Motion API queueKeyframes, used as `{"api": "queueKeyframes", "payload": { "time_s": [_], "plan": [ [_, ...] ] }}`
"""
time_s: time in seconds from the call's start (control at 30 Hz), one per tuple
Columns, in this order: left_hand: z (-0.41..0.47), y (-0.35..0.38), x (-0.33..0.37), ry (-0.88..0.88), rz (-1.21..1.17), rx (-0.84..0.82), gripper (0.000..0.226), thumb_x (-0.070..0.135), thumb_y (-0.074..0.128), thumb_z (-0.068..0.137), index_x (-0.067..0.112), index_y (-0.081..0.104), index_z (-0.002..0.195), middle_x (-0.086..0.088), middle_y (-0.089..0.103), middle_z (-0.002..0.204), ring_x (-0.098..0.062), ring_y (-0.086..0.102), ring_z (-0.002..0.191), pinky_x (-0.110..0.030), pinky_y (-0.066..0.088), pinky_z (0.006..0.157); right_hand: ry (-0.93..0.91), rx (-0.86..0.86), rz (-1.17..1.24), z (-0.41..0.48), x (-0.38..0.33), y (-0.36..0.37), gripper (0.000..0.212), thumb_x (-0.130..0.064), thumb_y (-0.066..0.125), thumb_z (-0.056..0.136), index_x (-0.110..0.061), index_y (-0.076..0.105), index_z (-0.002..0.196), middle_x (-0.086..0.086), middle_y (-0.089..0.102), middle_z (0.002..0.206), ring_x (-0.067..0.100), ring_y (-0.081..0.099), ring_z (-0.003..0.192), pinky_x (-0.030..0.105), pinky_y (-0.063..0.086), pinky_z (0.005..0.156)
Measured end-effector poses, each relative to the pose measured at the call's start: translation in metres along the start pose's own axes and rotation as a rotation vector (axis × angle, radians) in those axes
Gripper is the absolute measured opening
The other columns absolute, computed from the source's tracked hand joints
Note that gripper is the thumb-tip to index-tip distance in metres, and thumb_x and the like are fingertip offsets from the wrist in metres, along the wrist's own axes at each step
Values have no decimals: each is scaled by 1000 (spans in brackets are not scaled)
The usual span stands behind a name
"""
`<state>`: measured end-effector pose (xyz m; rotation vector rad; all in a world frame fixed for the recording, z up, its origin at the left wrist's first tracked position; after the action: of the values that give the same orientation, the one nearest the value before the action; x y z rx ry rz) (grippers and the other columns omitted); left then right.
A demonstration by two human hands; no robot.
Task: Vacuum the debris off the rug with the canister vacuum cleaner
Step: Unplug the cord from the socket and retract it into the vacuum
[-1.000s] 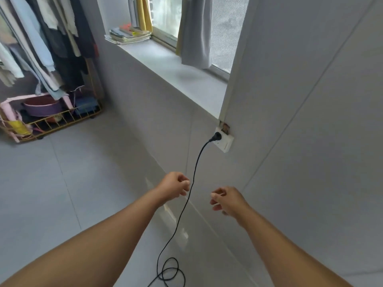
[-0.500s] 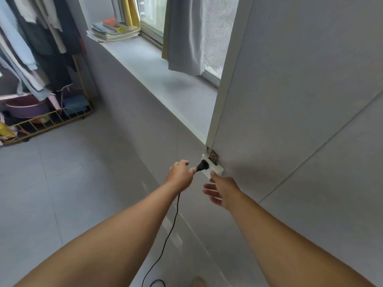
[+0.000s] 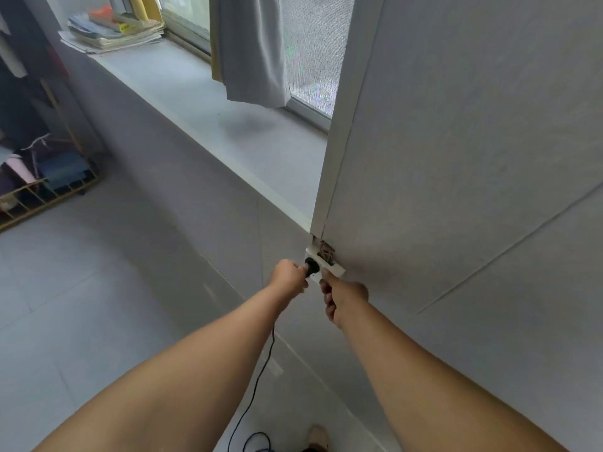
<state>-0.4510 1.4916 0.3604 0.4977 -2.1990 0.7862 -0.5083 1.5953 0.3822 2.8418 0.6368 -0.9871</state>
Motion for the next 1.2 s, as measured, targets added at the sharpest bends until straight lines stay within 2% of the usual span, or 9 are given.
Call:
{"api": "queueKeyframes", "payload": {
  "time_s": [0.17, 0.27, 0.4, 0.63, 0.77, 0.97, 1.07, 1.13, 1.2],
  "plan": [
    [5, -3, -5, 11, 19, -61, 30, 24, 47, 100, 10, 56, 74, -6, 54, 65, -17, 42, 54, -27, 31, 52, 1, 42, 16, 0, 1, 6, 35, -37, 77, 82, -7, 61, 72, -1, 59, 62, 11, 38, 44, 20, 26, 38],
    [6, -3, -6, 2, -22, -95, 29, 24, 47, 100, 8, 57, 78, -7, 51, 67, -17, 37, 54, -27, 27, 52, -47, 125, -1, 7, 4, 11, 38, -38, 76, 82, -7, 61, 68, 3, 65, 68, 13, 45, 45, 26, 32, 45],
    [6, 3, -10, -3, -97, -85, 22, 23, 46, 99, 8, 54, 86, -12, 46, 74, -18, 31, 53, -28, 22, 52, -75, 162, 57, 11, 7, 18, 39, -37, 77, 82, -7, 60, 64, 4, 65, 68, 13, 44, 45, 27, 33, 48],
    [4, 7, -8, -29, -135, -49, 24, 24, 46, 98, 8, 55, 83, -8, 47, 69, -18, 34, 54, -28, 26, 52, -74, 194, 57, 9, 4, 21, 40, -36, 77, 81, -6, 58, 62, 2, 64, 65, 13, 44, 45, 26, 33, 48],
    [4, 11, -14, -5, -126, -30, 25, 25, 45, 99, 12, 53, 80, -9, 51, 76, -22, 42, 66, -30, 33, 61, -66, 193, 52, 8, 1, 20, 39, -32, 76, 84, -6, 57, 62, 3, 63, 63, 14, 45, 47, 28, 36, 51],
    [2, -5, -9, -6, 59, 14, 23, 21, 45, 100, 3, 59, 95, -8, 49, 77, -26, 44, 77, -30, 33, 64, -39, 65, 54, 3, -5, 13, 26, -28, 66, 93, -5, 55, 86, 1, 56, 67, 7, 46, 44, 23, 35, 43],
    [2, -24, -20, -39, 99, 17, 23, 14, 46, 99, -2, 61, 104, -15, 51, 87, -27, 43, 78, -31, 33, 67, -78, 20, -1, 4, -3, 12, 24, -29, 62, 95, -8, 52, 86, 1, 52, 69, 5, 49, 40, 18, 38, 43],
    [-4, -34, -24, -38, 53, -3, 19, 13, 46, 99, 2, 61, 95, -18, 50, 87, -27, 41, 74, -31, 31, 63, -41, 93, 66, -3, -2, 16, 25, -28, 67, 92, -7, 55, 97, 3, 58, 69, 5, 45, 33, 19, 34, 40],
    [-12, -41, -26, -35, -17, 5, 18, 15, 46, 99, 7, 58, 88, -17, 52, 85, -25, 39, 63, -27, 28, 55, -13, 133, 65, -10, -4, 21, 25, -30, 71, 90, -7, 58, 91, 3, 62, 68, 7, 44, 39, 17, 31, 40]
  ]
}}
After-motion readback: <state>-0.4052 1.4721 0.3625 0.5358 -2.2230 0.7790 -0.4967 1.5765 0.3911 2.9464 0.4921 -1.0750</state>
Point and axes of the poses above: each hand's wrist, its own z-axis towards the middle knuckle, its own y-axis out of the palm, x = y × z, the point moved 1 cm from there along z, towards the middle knuckle
